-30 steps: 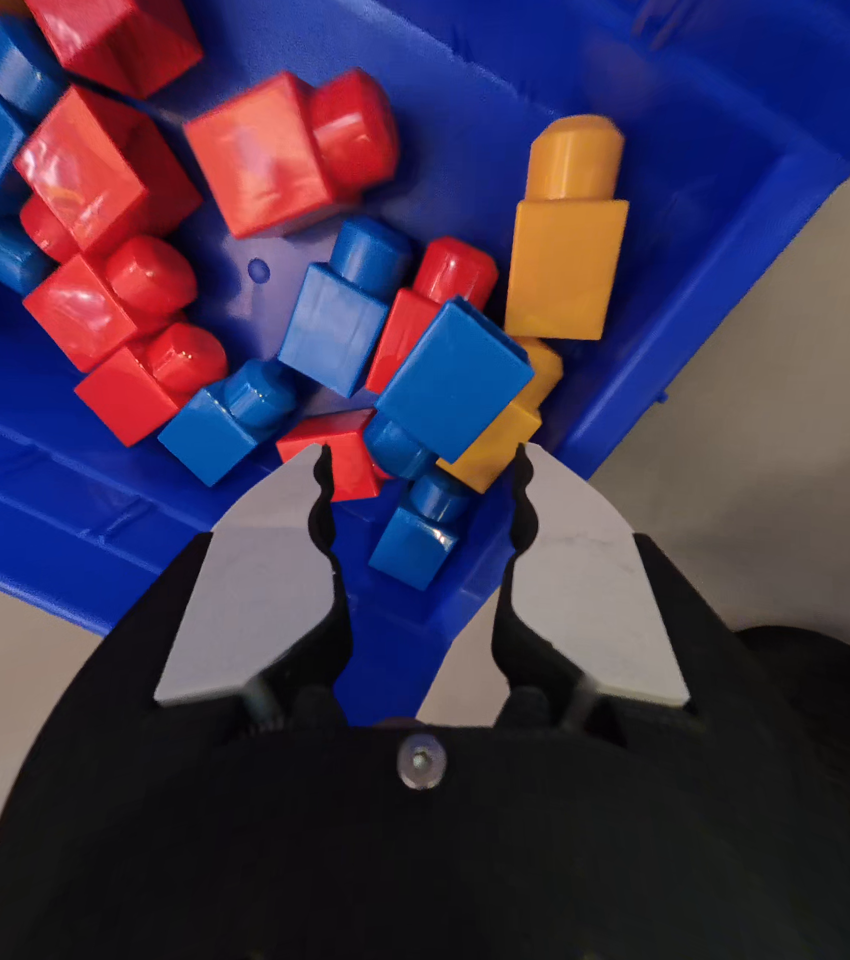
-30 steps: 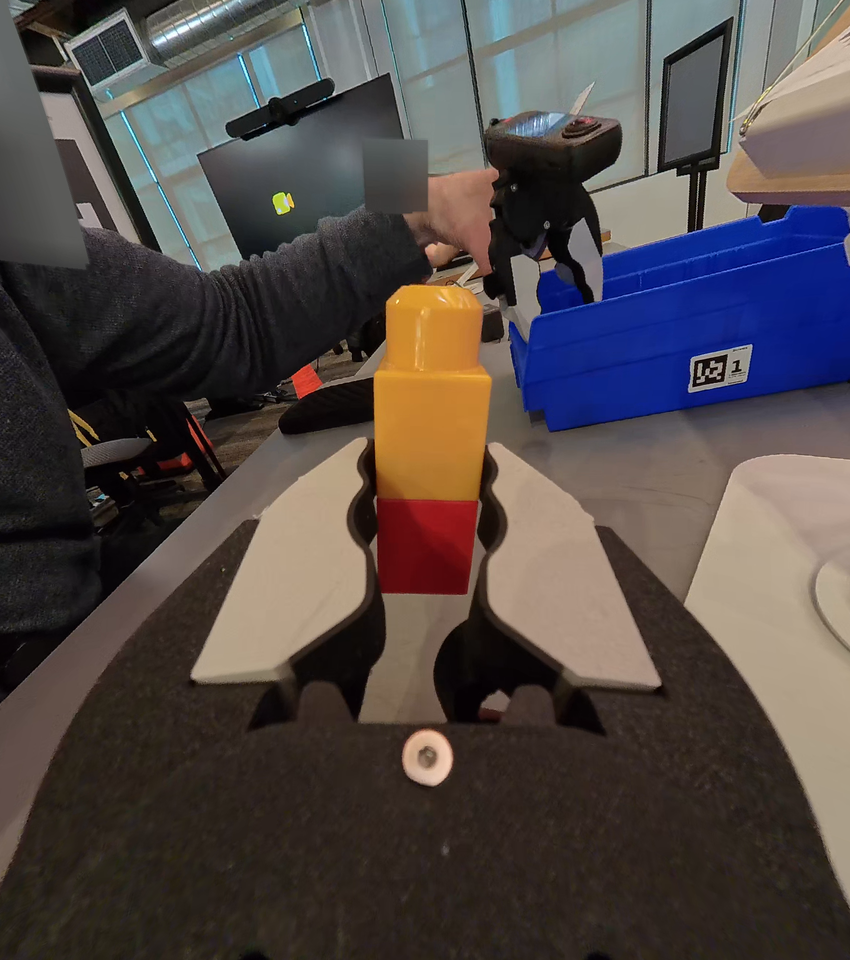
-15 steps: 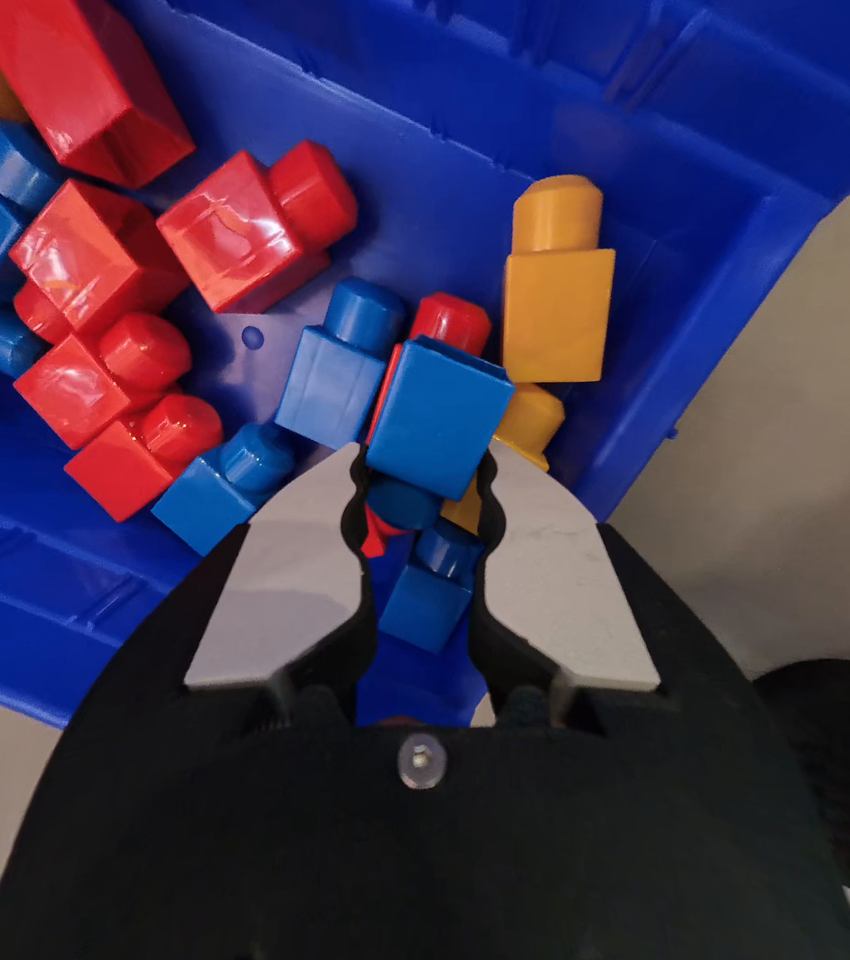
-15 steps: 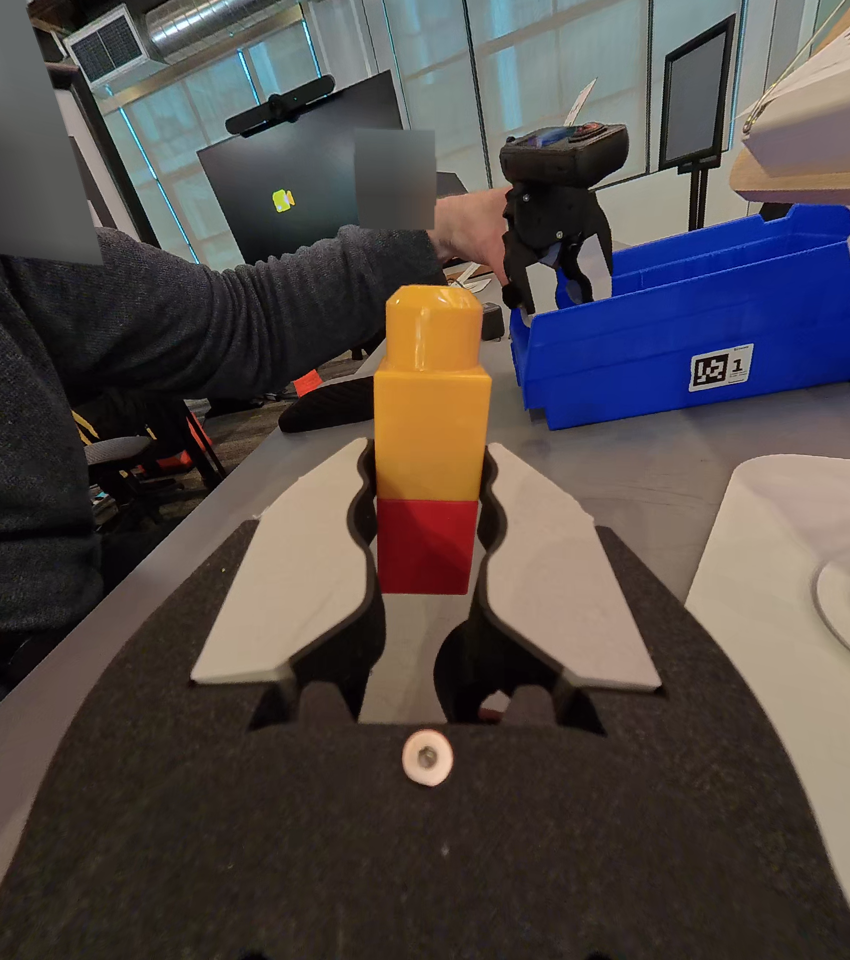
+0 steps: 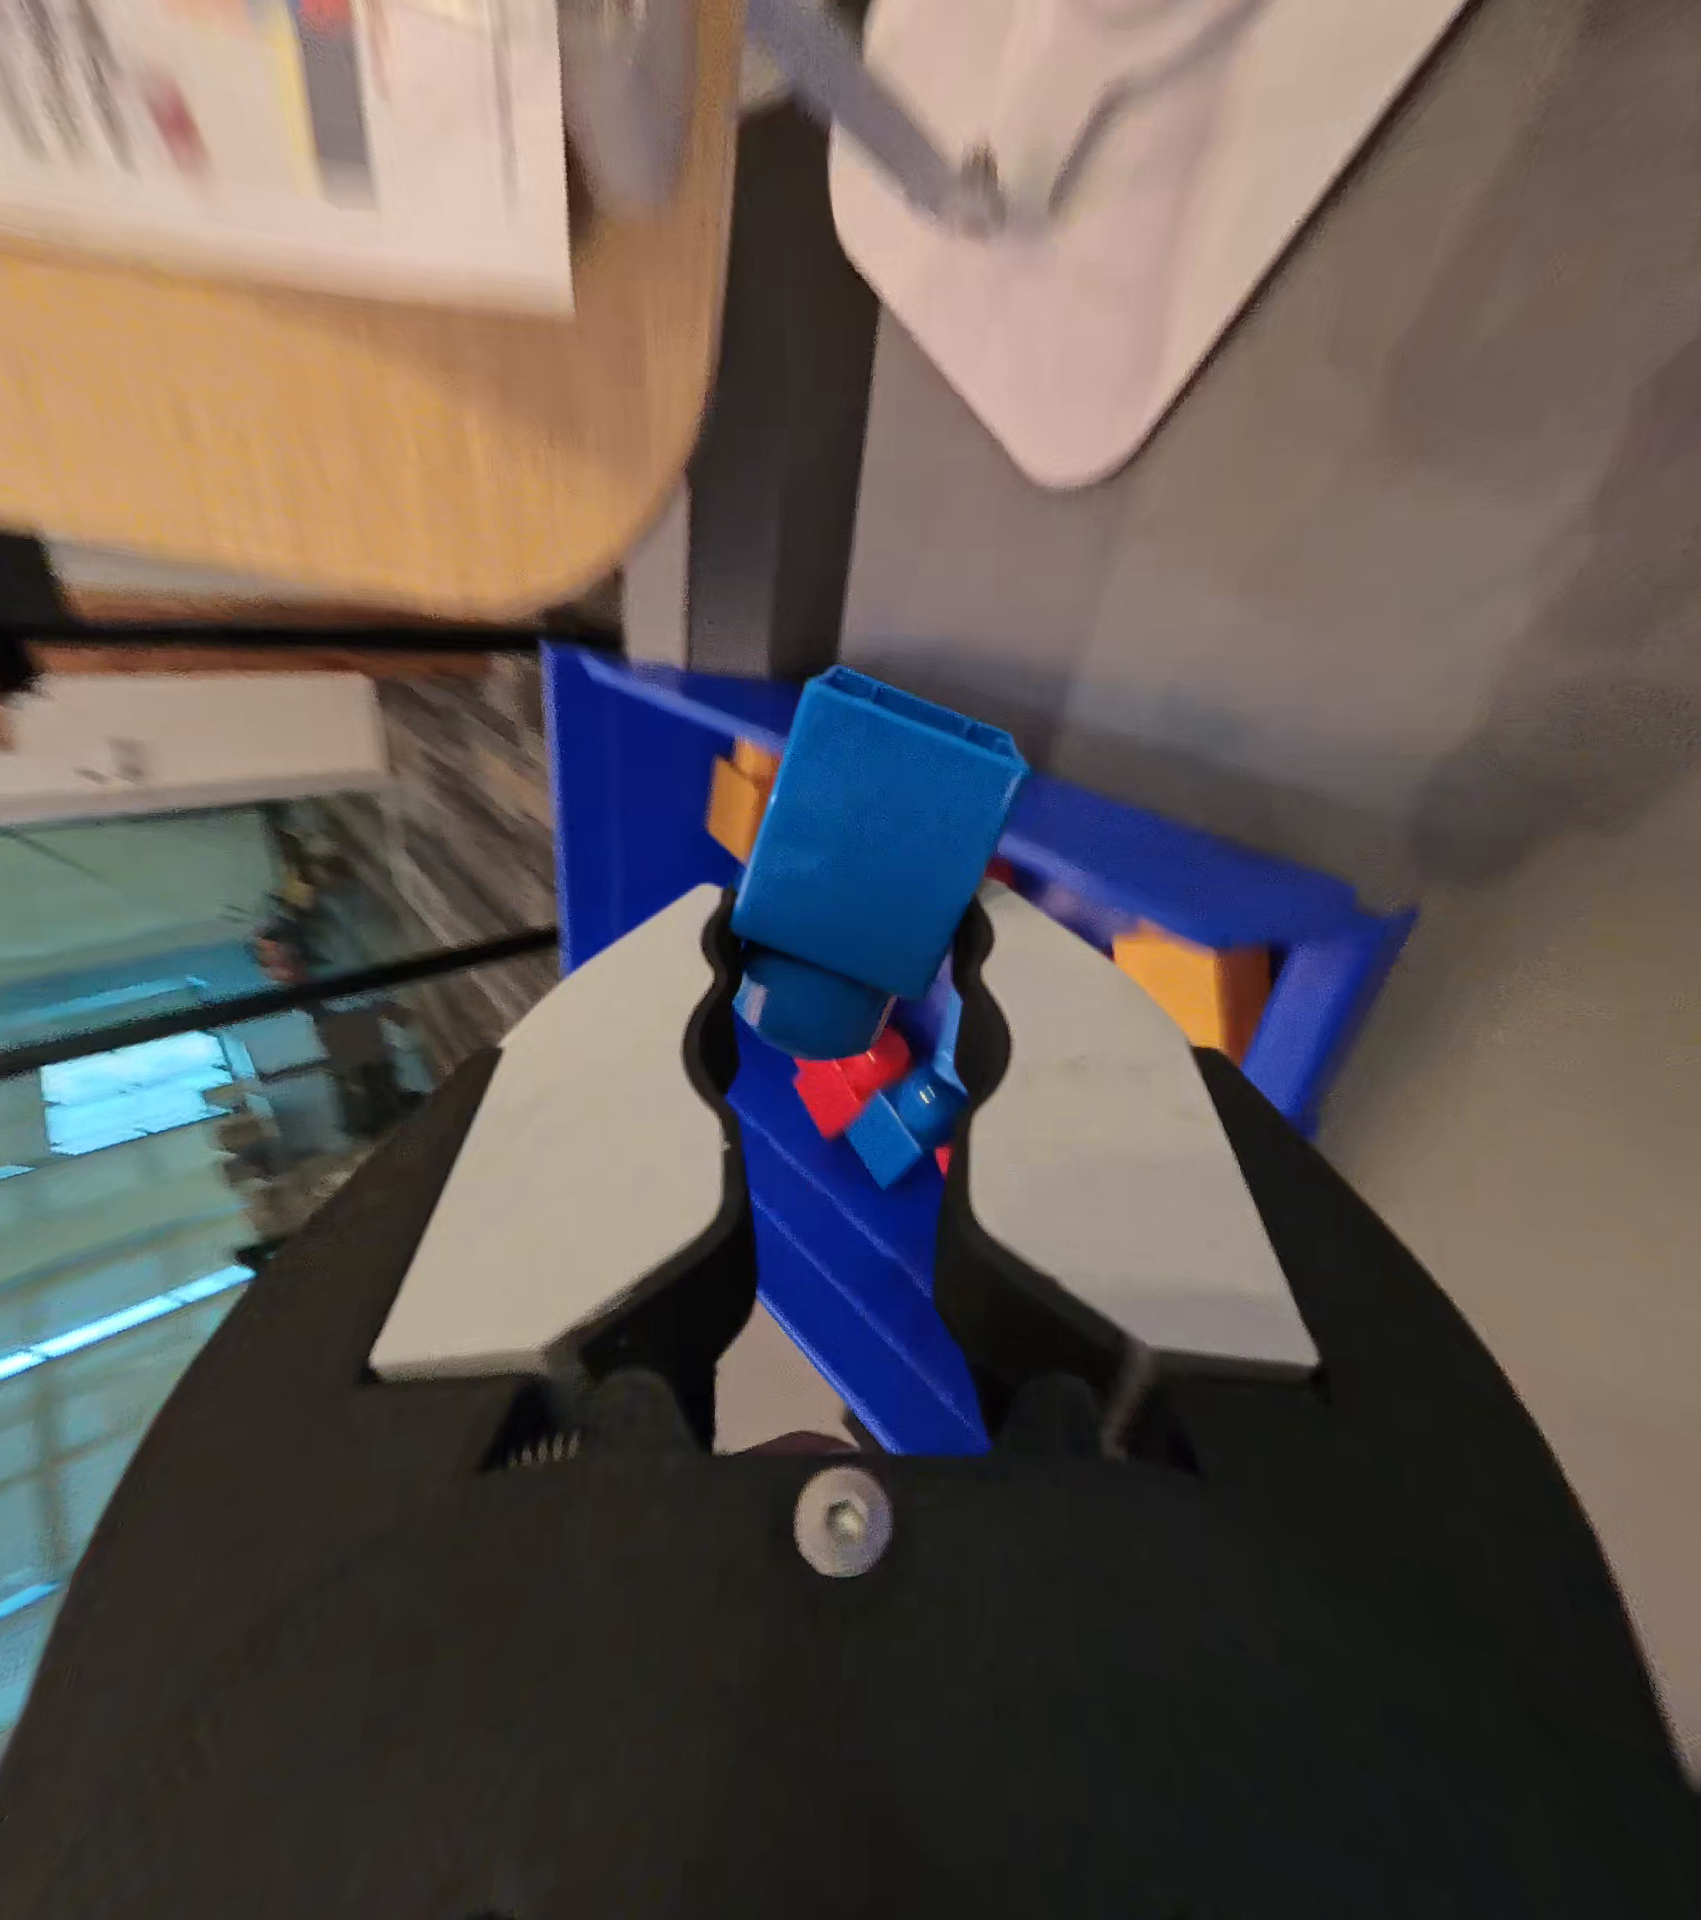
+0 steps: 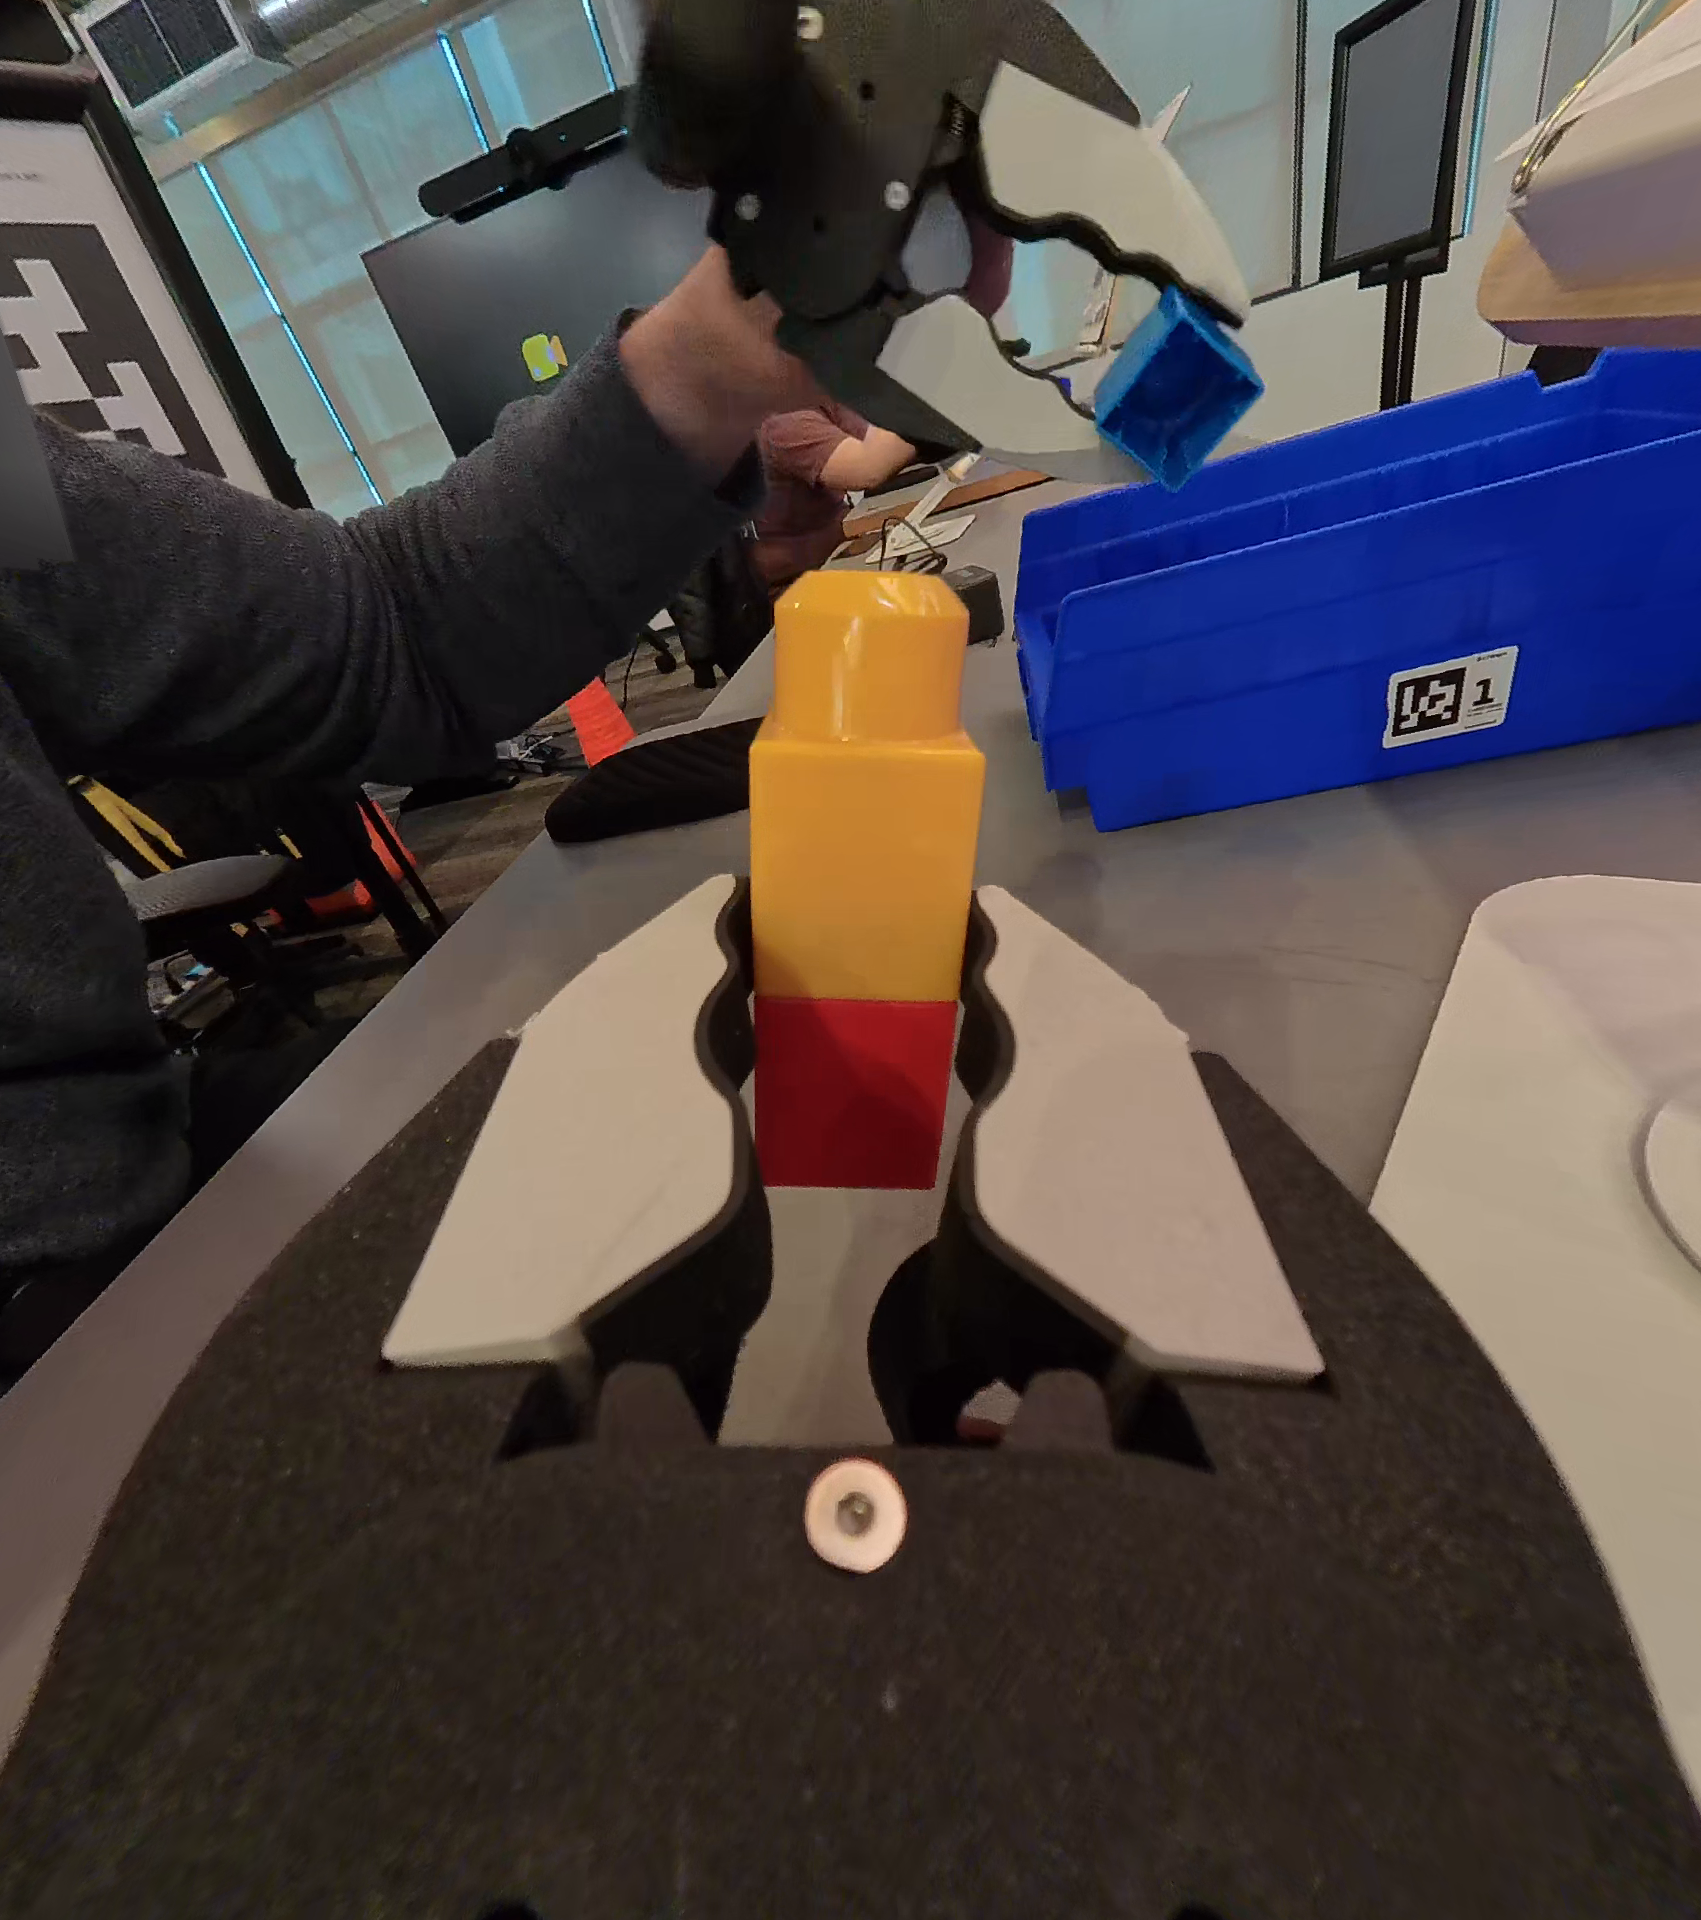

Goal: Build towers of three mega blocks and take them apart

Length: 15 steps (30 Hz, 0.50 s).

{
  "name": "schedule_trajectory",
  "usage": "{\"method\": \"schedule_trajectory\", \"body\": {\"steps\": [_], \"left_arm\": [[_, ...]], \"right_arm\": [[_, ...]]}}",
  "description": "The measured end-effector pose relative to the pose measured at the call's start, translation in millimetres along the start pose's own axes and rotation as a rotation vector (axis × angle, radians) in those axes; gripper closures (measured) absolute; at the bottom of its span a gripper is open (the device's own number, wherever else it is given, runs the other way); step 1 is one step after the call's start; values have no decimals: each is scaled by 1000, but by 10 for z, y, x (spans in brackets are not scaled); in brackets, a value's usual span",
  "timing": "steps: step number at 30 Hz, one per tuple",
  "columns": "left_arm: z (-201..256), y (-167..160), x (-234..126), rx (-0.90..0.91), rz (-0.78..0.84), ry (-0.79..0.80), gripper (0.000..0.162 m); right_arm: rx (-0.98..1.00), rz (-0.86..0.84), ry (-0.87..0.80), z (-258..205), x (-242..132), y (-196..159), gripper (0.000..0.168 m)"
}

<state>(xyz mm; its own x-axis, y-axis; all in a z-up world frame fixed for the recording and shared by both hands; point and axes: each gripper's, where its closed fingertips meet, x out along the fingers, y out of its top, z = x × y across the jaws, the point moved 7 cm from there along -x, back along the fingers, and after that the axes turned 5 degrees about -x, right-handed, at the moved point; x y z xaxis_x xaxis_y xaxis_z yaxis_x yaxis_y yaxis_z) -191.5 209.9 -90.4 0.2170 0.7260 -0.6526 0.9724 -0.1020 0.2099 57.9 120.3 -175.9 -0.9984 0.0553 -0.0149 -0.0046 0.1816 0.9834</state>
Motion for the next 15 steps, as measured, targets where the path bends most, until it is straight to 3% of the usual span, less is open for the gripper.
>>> {"method": "schedule_trajectory", "body": {"steps": [7,15], "left_arm": [[385,821,-133,261,162,204,123],[520,1293,-221,585,232,423,123]], "right_arm": [[36,-15,17,6,12,-12,132],[159,-4,71,66,-11,-22,132]]}}
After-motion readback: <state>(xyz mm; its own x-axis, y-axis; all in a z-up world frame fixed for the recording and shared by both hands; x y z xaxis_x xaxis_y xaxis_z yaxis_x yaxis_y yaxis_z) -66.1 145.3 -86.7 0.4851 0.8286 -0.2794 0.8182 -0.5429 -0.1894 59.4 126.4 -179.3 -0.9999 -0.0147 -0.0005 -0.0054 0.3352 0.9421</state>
